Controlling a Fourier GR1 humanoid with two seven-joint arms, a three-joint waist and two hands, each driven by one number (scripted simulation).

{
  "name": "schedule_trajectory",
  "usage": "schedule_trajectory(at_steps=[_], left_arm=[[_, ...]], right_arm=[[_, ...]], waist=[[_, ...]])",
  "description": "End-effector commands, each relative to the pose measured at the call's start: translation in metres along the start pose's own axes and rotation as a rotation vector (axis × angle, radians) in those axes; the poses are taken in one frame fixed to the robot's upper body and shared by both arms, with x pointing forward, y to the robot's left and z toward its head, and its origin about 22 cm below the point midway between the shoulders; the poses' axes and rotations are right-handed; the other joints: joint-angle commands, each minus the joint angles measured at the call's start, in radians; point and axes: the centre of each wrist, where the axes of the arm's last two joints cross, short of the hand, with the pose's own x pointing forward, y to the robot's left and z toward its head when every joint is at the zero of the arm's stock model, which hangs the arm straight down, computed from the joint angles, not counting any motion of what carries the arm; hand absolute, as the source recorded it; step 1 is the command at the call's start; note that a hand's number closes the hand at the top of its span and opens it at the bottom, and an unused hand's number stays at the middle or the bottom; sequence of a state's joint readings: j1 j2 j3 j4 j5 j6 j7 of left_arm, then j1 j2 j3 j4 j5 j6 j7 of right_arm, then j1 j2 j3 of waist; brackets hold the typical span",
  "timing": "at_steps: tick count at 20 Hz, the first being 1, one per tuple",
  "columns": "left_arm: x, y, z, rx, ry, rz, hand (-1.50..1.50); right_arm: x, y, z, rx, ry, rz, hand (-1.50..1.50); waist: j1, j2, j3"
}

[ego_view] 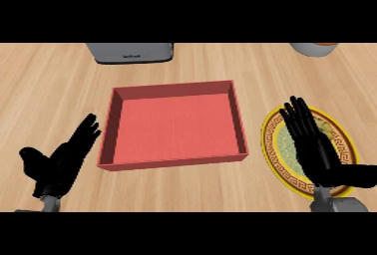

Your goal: Pick the cupcake from the plate and place it in the cardboard box

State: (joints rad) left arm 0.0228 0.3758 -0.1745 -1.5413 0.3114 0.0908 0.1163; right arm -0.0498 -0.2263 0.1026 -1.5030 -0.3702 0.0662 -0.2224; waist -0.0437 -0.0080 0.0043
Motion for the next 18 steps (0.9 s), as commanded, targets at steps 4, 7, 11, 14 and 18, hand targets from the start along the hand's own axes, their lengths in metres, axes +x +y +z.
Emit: schedule_trajectory(at_steps=[4,7,11,14,18], left_arm=[[0.015,0.025,-0.001,0.133,-0.105,-0.202,0.0],[0.013,0.027,-0.002,0.155,-0.079,-0.233,0.0],[0.016,0.018,-0.004,0.204,-0.108,-0.283,0.0],[0.023,0.021,0.001,0.179,-0.103,-0.275,0.0],[0.015,0.0,-0.003,0.167,-0.118,-0.284,0.0]], right_arm=[[0.055,-0.017,-0.04,0.329,-0.174,-0.042,-1.5],[0.123,-0.066,-0.048,0.314,-0.134,0.617,-1.5],[0.047,-0.092,-0.057,0.136,-0.097,0.235,-1.5],[0.032,-0.129,-0.037,0.178,-0.151,0.162,-1.5],[0.084,-0.156,-0.053,0.36,-0.115,0.45,-1.5]], waist=[[0.065,0.006,-0.002],[0.031,-0.016,-0.027],[0.061,0.012,-0.003],[0.058,0.011,-0.003],[0.068,0.016,-0.002]])
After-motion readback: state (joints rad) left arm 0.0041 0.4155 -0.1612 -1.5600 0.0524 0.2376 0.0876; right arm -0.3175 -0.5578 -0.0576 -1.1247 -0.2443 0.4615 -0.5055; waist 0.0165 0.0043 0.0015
